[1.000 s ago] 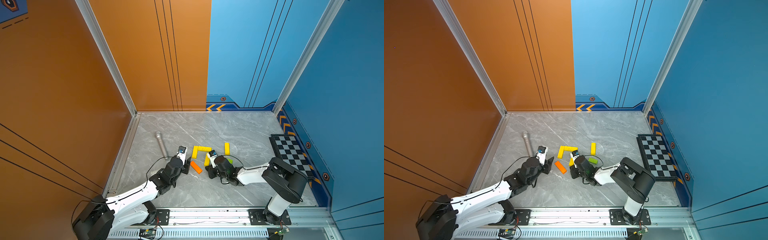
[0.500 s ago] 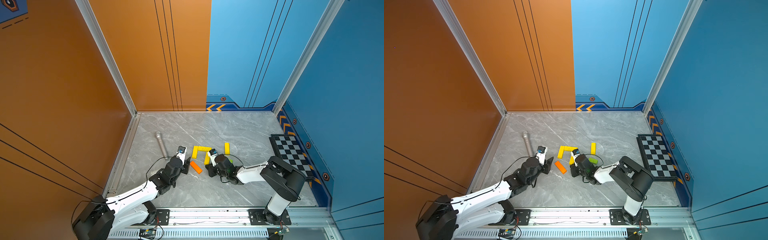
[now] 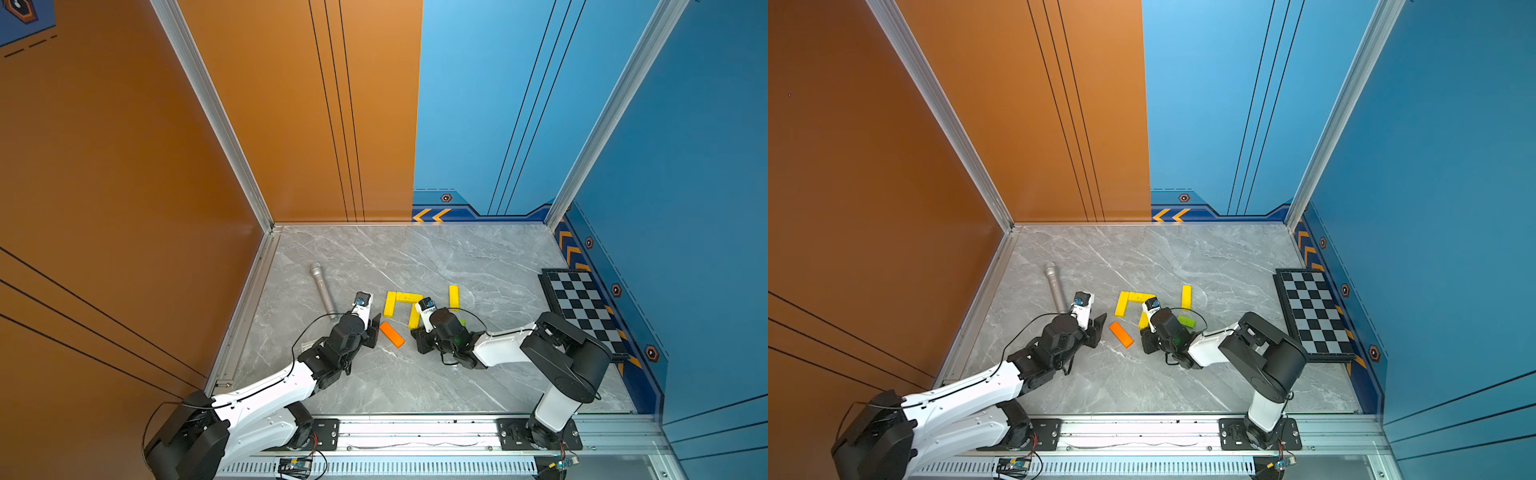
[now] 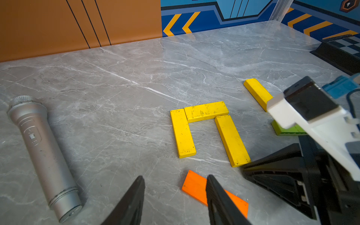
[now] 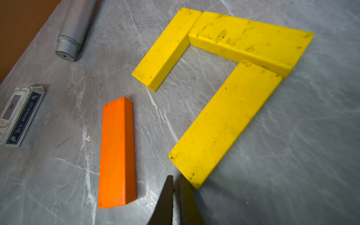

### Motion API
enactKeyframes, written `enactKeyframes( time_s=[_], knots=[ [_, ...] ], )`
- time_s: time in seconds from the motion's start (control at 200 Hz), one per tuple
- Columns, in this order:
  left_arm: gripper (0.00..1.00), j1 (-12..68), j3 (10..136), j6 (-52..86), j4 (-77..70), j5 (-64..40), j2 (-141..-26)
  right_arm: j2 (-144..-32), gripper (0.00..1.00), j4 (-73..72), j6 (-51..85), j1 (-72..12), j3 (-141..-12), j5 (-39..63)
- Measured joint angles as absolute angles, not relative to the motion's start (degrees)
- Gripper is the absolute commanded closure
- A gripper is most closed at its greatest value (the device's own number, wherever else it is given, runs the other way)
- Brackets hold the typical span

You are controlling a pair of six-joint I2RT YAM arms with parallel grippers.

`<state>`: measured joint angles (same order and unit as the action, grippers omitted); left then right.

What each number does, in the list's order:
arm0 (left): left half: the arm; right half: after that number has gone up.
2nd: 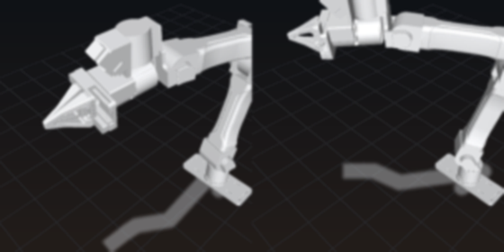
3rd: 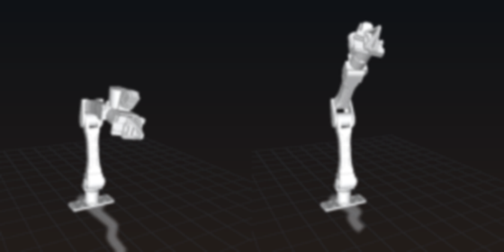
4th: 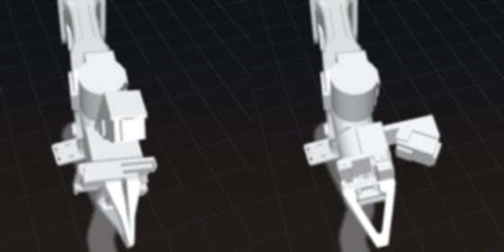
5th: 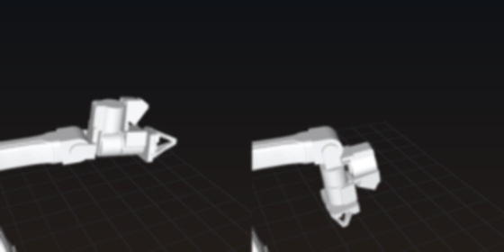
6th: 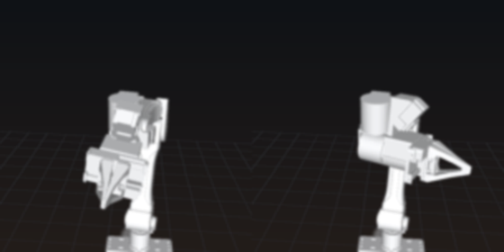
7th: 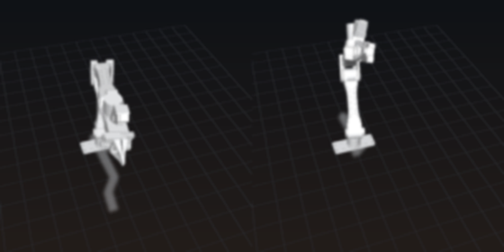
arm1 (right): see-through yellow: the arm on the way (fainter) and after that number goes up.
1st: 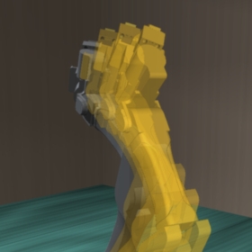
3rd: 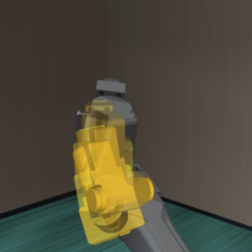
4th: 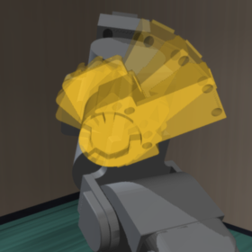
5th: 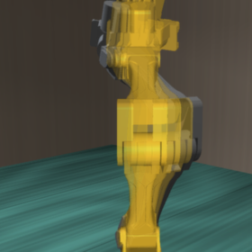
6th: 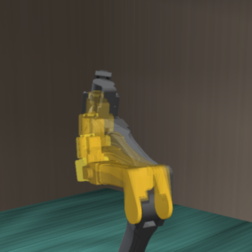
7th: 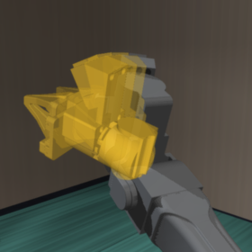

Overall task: Assemble the letter p with building blocks
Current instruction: Assemble the building block at the center of the board.

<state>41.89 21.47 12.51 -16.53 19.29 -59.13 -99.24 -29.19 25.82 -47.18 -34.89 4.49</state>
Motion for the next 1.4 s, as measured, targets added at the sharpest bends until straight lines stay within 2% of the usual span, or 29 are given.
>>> enactKeyframes(
  time_s=[0.29,0.4,0.531,0.806,0.931,0.976,1.106,1.256,1.402],
  knots=[
    [0.47,41.82,21.47,12.51,-16.51,19.27,-59.13,-99.24,0.87,-29.21,25.82,-47.05,-34.89,4.60],
    [0.47,41.60,21.47,12.51,-16.51,19.11,-59.13,-99.24,0.83,-29.34,25.93,-46.92,-34.89,4.95],
    [0.47,41.56,21.47,12.51,-16.51,19.07,-59.13,-99.11,0.74,-29.69,25.74,-47.05,-34.76,5.72],
    [0.44,41.56,21.37,12.49,-16.51,18.90,-58.74,-94.32,0.72,-26.57,25.58,-48.45,-31.40,5.63],
    [0.43,41.52,21.34,12.47,-16.53,18.90,-58.13,-91.42,0.67,-22.96,25.89,-48.75,-30.52,5.08],
    [0.43,41.52,21.32,12.47,-16.53,18.90,-58.00,-89.86,0.61,-20.88,26.02,-48.60,-30.46,4.75],
    [0.41,41.39,21.15,12.45,-16.51,18.87,-57.87,-82.81,0.55,-12.64,25.93,-44.86,-31.24,4.25],
    [0.38,41.19,20.95,12.45,-16.47,18.31,-57.08,-75.33,0.34,-2.37,23.00,-37.34,-36.82,4.23],
    [0.37,41.17,20.95,12.53,-15.55,17.96,-56.45,-70.54,0.22,4.62,18.74,-33.19,-41.65,6.90]
  ],
)
